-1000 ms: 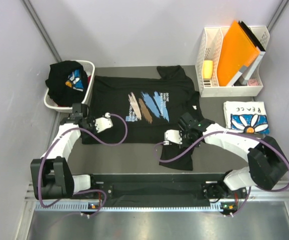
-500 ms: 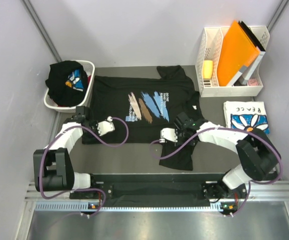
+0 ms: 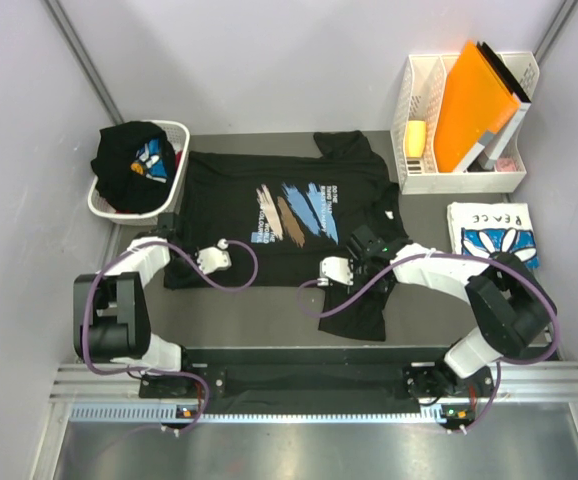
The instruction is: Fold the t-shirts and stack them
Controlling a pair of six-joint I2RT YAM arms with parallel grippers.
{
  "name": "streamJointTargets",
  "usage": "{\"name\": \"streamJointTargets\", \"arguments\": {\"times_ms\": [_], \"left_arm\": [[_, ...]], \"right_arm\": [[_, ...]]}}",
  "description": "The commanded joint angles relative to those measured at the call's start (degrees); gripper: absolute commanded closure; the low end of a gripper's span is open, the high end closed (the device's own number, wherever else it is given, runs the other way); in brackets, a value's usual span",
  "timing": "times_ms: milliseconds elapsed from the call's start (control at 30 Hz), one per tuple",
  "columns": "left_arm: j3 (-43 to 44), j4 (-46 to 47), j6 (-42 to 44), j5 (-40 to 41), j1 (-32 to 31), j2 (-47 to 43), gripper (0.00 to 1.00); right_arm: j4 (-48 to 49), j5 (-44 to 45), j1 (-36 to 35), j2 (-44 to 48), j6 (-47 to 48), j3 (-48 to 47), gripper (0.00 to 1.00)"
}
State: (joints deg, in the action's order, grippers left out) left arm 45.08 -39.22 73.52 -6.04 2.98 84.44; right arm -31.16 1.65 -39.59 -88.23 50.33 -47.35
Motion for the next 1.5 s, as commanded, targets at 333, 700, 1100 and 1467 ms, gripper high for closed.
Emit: {"name": "streamJointTargets", "arguments": {"times_ms": [333,700,1100,1467], "left_arm": [[-0.96,-5.68,6.55,1.03,0.36,1.08,1.00],[-2.36,-12.37,10.07,2.09,0.36,-1.65,1.00],[-0.09,-7.62,1.99,1.04,0.45,-4.46,1.00],[4.84,-9.39,1.98,1.73,0.45,-14.39,0.91]], "right_arm": [[-9.80,-4.90,-0.13,2.44,2.58,1.47,1.00],[-10.33,-5.34,-0.13,5.61,2.41,4.72,1.00],[-7.34,-0.25,0.30,9.65,-0.92,2.11,0.65],[-11.19,0.20,0.22,18.17,-0.14,-2.13,0.40]]}}
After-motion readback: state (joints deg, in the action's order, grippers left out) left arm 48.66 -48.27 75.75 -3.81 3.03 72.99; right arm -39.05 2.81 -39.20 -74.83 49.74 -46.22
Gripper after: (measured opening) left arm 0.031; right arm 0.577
